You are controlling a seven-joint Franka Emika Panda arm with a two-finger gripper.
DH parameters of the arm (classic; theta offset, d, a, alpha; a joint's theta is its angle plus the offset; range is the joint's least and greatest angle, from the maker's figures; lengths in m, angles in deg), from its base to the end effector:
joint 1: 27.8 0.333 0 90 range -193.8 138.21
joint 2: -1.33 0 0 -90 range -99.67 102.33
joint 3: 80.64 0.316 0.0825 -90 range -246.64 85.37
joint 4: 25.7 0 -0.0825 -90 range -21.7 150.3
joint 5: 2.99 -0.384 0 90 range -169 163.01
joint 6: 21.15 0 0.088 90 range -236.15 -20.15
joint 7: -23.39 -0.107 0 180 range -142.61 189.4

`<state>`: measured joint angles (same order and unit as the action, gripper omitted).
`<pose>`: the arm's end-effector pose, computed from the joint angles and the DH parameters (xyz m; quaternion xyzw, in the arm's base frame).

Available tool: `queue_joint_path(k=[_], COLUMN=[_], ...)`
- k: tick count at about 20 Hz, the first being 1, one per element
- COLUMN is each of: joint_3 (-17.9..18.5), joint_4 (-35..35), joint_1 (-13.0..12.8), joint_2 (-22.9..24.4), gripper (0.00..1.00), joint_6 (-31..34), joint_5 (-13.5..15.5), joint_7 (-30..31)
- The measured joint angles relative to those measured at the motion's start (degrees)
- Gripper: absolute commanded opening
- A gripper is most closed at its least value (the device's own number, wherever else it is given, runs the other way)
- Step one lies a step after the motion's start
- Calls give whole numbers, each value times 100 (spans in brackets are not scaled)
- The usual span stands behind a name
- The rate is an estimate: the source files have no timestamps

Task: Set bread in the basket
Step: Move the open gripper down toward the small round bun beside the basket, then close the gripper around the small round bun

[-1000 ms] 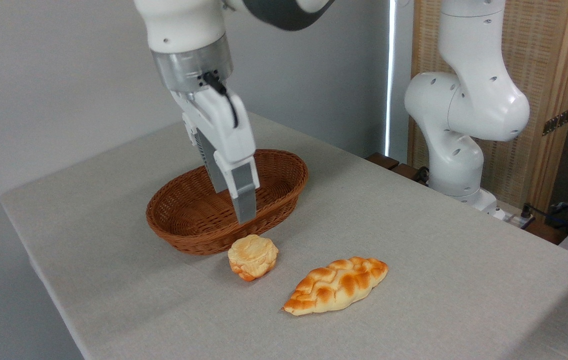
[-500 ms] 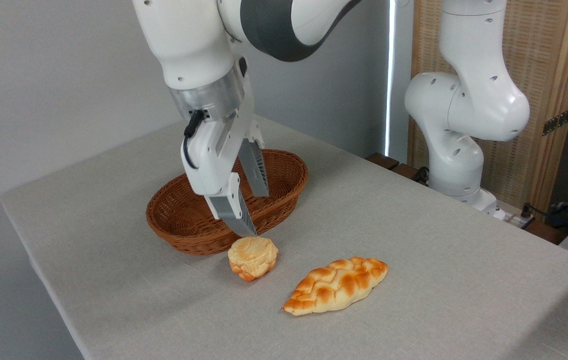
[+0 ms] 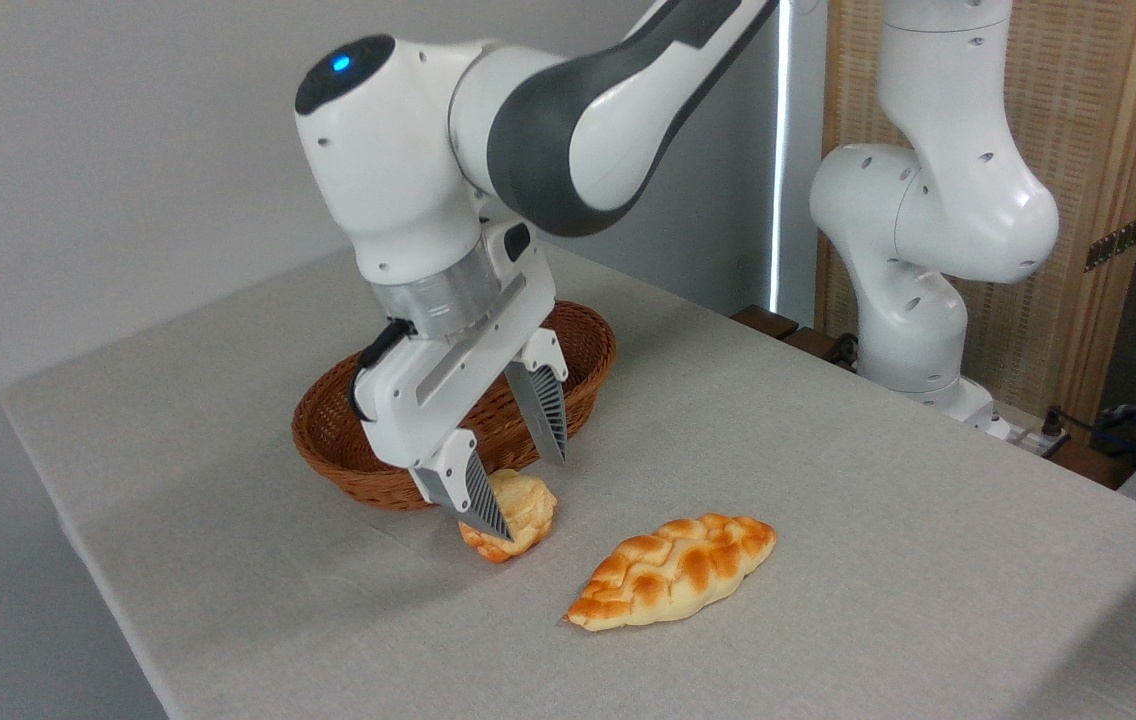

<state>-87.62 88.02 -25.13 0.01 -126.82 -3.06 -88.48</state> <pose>0.5405 -0.0403 0.4394 0.5266 -0.8462 -0.0475 0.0663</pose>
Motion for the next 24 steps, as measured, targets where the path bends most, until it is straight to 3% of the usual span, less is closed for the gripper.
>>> queue_joint_path(k=[4, 5, 9, 24], joint_3=[0, 0, 0, 0], joint_4=[96, 98, 100, 113], joint_1=[-14, -14, -14, -15], joint_2=[-92, -113, -168, -182], gripper=[99, 94, 39, 41], joint_6=[-228, -245, -254, -254], joint_5=[-62, -100, -131, -131], joint_7=[-60, -60, -60, -60])
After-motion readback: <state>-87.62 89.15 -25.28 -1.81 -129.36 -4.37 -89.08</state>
